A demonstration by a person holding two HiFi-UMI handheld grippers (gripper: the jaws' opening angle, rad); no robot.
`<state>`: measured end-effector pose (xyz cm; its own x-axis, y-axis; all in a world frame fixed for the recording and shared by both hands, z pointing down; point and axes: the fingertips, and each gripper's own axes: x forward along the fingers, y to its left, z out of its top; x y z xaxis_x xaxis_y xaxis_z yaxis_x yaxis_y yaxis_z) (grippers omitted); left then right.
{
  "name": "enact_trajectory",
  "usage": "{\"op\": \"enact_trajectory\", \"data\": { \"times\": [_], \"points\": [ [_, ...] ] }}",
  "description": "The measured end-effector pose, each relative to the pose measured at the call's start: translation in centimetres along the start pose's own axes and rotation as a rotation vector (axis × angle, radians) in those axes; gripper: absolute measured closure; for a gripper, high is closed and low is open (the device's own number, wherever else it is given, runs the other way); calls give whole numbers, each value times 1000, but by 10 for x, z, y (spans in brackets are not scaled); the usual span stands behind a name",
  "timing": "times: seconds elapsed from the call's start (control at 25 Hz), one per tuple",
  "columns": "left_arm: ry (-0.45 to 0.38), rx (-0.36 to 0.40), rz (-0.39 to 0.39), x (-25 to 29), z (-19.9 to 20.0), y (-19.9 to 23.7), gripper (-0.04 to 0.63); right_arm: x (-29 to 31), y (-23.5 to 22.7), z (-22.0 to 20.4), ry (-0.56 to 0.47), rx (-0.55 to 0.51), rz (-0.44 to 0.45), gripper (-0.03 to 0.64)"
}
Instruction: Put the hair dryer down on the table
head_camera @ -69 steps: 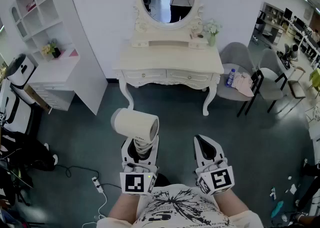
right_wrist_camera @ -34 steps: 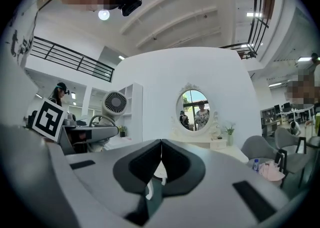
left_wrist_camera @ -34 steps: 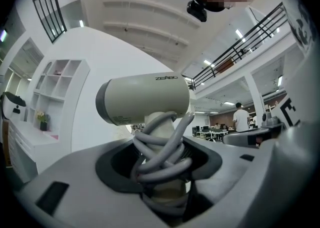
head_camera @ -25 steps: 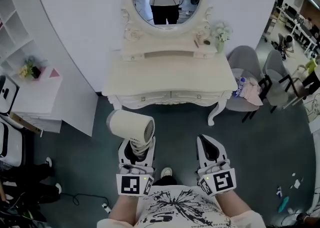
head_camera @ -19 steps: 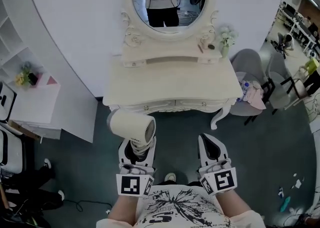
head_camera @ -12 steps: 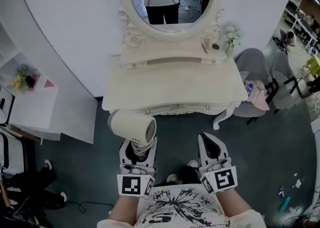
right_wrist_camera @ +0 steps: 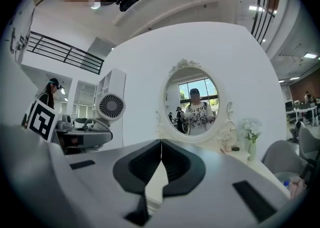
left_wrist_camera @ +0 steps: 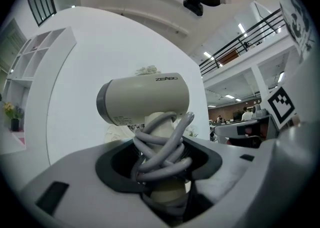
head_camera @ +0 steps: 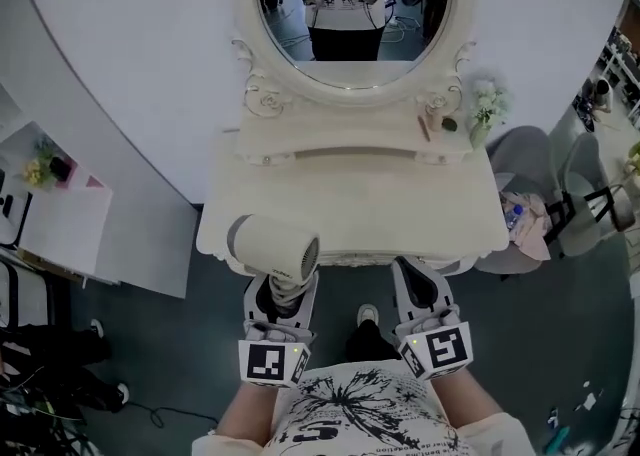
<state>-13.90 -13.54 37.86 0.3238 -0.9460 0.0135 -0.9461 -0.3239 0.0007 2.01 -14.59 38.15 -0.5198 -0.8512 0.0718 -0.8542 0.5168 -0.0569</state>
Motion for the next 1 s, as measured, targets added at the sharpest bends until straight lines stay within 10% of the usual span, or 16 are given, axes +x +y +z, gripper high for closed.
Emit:
{"op": "enact_trajectory", "data": {
  "times": [0.68, 1.0],
  "points": [
    [223, -28, 27, 152, -85, 9, 348, 127, -108, -52, 159, 14, 131, 598],
    [404, -35, -19, 184, -159, 28, 348, 158, -126, -98, 197, 38, 61, 598]
  ]
}}
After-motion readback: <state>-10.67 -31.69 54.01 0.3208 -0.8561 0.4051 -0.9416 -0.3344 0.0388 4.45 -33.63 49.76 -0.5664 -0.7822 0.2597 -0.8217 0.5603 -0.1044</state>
